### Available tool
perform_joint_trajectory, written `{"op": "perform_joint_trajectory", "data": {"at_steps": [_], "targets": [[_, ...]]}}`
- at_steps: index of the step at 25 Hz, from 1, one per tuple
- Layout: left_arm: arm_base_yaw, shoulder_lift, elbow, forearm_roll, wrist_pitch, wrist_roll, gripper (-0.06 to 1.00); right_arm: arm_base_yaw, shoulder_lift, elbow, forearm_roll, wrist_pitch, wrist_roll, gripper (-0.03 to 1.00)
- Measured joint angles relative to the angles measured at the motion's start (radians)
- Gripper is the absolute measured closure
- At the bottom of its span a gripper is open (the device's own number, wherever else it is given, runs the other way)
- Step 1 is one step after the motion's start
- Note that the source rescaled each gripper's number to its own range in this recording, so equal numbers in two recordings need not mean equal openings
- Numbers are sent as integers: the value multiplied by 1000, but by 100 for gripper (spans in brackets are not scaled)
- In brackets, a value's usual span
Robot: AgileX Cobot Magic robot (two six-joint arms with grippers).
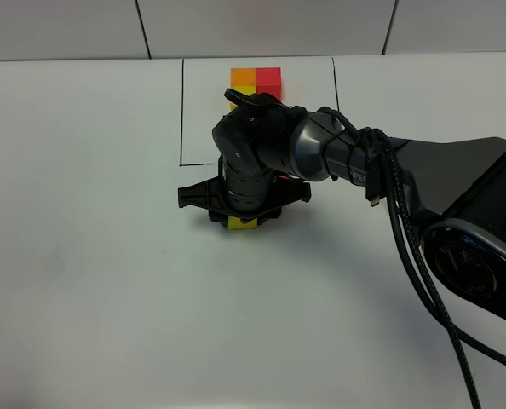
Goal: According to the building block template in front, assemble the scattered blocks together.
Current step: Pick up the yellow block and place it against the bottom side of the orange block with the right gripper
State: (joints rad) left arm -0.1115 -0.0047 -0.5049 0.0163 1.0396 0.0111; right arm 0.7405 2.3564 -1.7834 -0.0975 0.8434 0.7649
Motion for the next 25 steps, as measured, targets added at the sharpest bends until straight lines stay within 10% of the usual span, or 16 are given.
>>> {"op": "perform_joint_trajectory", "data": {"at_steps": [17, 25], "targets": [[0, 0, 0, 0, 0, 1, 31, 0, 0, -1, 0, 3, -4, 95], [0, 0, 0, 0, 0, 1, 31, 0, 1, -1, -4, -2, -49, 41]]}}
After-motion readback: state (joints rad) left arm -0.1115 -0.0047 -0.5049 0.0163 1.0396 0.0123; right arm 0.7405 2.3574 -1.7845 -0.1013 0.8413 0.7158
